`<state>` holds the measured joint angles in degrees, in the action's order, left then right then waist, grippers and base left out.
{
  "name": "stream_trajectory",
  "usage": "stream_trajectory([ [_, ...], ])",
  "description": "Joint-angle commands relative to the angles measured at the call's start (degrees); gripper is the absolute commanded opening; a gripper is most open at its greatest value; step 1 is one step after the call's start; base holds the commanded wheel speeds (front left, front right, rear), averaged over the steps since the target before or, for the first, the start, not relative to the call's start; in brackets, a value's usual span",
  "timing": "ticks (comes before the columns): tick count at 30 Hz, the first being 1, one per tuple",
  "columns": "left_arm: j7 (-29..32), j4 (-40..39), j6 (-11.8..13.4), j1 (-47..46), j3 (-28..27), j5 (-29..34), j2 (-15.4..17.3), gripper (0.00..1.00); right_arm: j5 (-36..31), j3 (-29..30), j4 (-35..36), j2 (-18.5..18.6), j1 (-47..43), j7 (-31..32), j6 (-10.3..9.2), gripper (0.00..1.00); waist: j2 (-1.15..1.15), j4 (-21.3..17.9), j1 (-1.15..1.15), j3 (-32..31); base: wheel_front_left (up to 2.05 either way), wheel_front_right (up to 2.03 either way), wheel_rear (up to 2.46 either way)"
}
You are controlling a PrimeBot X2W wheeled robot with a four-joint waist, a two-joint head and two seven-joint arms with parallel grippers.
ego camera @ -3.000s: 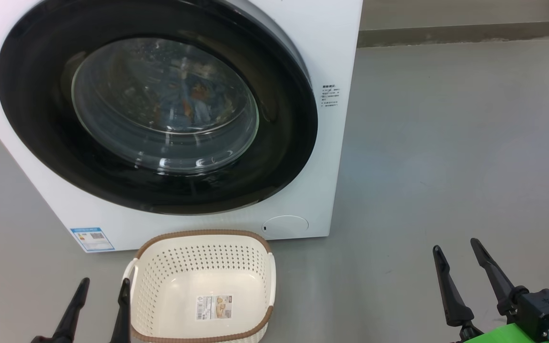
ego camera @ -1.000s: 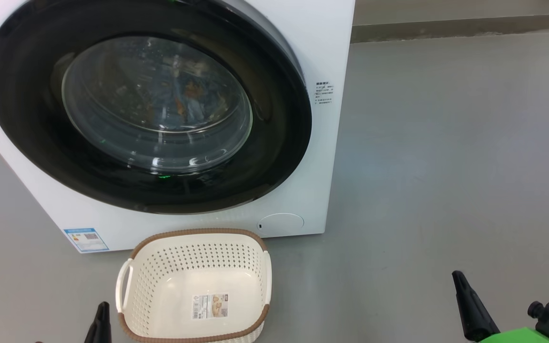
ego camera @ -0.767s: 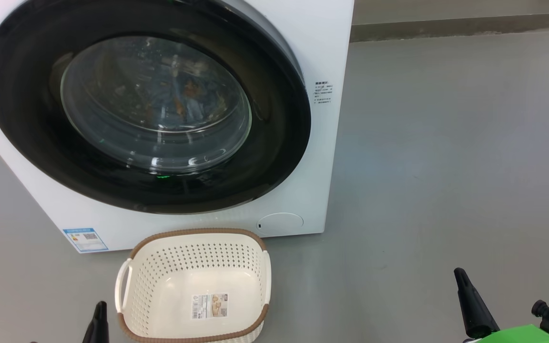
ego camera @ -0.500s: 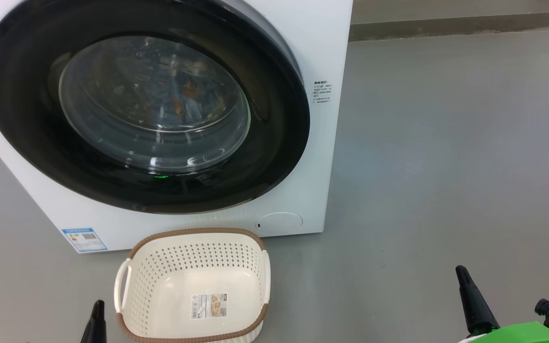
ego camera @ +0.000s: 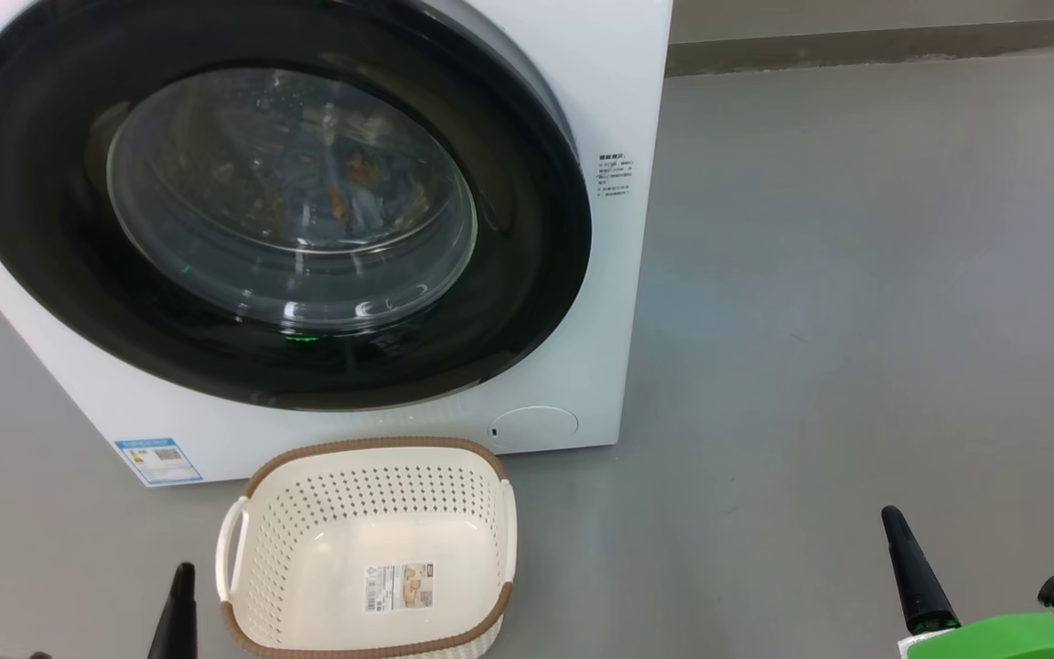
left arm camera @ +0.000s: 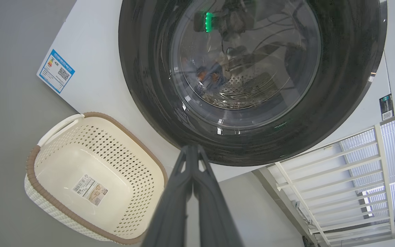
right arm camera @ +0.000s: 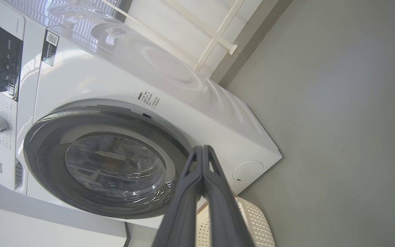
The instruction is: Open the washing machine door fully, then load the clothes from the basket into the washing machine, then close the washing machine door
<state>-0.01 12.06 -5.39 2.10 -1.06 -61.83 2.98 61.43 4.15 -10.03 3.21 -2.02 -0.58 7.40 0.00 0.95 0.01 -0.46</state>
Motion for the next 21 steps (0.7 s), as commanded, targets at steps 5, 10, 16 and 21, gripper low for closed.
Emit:
stream_trajectory([
  [5,0.86,-0.75,-1.04,-3.51,-2.02,-4.57,0.5,0.0,4.84,-0.53,0.61,0.72,3.6,0.77,0.06,0.0,0.0,-0.11,0.0,0.08,0.0,0.0,0.0],
  [10,1.56,-0.41,-1.17,-4.1,-2.45,-7.74,0.43,0.0,8.19,-0.37,0.05,0.73,4.15,1.39,0.07,0.0,0.0,-0.22,0.0,0.15,0.0,0.0,0.0],
  [16,2.27,-0.06,-1.3,-4.7,-2.89,-10.93,0.35,0.0,11.56,-0.2,-0.51,0.73,4.71,2.02,0.07,0.0,0.0,-0.32,0.0,0.22,0.0,0.0,0.0],
  [21,2.97,0.28,-1.44,-5.29,-3.32,-14.12,0.28,0.0,14.93,-0.02,-1.08,0.74,5.26,2.65,0.07,0.0,0.0,-0.42,0.0,0.29,0.0,0.0,0.0],
])
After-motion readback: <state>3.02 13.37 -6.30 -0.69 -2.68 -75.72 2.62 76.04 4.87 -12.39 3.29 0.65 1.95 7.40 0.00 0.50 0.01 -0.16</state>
